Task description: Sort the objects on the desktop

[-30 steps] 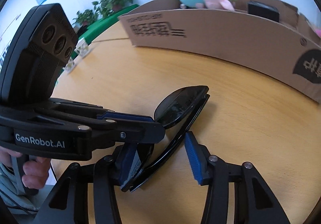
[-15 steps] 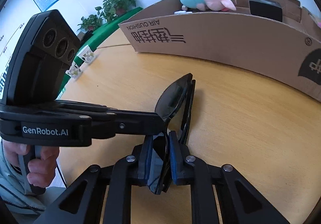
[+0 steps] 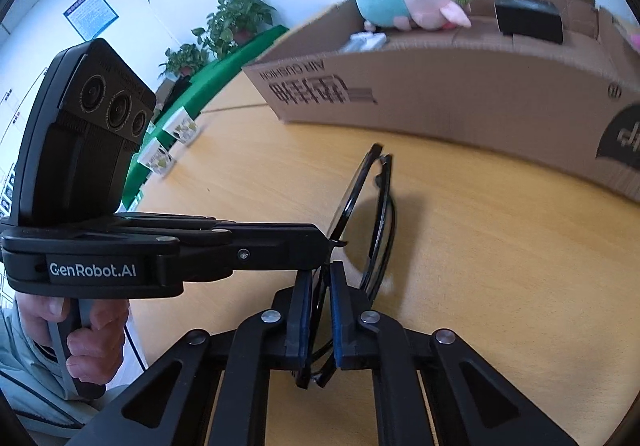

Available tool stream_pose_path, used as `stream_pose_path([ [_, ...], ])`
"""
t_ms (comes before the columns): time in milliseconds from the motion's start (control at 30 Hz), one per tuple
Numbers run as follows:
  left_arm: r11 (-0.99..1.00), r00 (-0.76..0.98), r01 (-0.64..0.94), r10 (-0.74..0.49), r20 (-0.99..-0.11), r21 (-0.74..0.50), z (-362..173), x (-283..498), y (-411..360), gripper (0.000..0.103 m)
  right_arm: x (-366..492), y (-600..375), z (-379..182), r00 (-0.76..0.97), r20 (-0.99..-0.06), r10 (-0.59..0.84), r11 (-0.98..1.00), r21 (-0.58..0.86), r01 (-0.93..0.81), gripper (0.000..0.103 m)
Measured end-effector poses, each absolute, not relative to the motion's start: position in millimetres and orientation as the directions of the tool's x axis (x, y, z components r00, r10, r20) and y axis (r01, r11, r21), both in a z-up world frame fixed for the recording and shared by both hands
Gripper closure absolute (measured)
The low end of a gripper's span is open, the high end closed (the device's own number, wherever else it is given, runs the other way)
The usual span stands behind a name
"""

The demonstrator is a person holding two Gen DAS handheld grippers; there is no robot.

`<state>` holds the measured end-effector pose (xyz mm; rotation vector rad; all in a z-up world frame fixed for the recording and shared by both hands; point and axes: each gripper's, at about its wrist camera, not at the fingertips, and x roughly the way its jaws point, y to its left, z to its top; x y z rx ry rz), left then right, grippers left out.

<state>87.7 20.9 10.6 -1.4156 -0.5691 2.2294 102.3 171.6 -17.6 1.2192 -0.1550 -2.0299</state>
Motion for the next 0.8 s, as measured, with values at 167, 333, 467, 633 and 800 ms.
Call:
stream_pose_path([
  [167,-0.816,-0.425,-0.212,0.572,-0.702,-0.537,42.7,84.0,28.1,0.103,103.5,170.9,13.9,-0.305,-0.676,-0.671,-0.693,0.425,0.582,0.099],
  [333,-0.822,-0.45,-0.222,0.564,-0.693,-0.525,54.5,79.9,25.9,0.103,93.7,171.0,23.8,-0.327,-0.688,-0.647,-0.712,0.394,0.581,0.098],
  [467,-0.824,-0.448,-0.146,0.549,-0.706,-0.548,44.2,86.6,0.3,0.102,95.1,184.1,12.6,-0.307,-0.696,-0.649,-0.718,0.426,0.551,0.083],
  [633,-0.81,-0.374,-0.036,0.554,-0.744,-0.585,12.1,101.2,-21.7,0.098,107.4,183.4,-9.6,-0.268,-0.752,-0.602,-0.726,0.376,0.576,0.033],
  [800,-0.78,-0.292,0.021,0.594,-0.75,-0.625,-19.7,106.4,-24.8,0.087,125.1,168.8,-34.7,-0.232,-0.812,-0.536,-0.715,0.29,0.636,0.032],
])
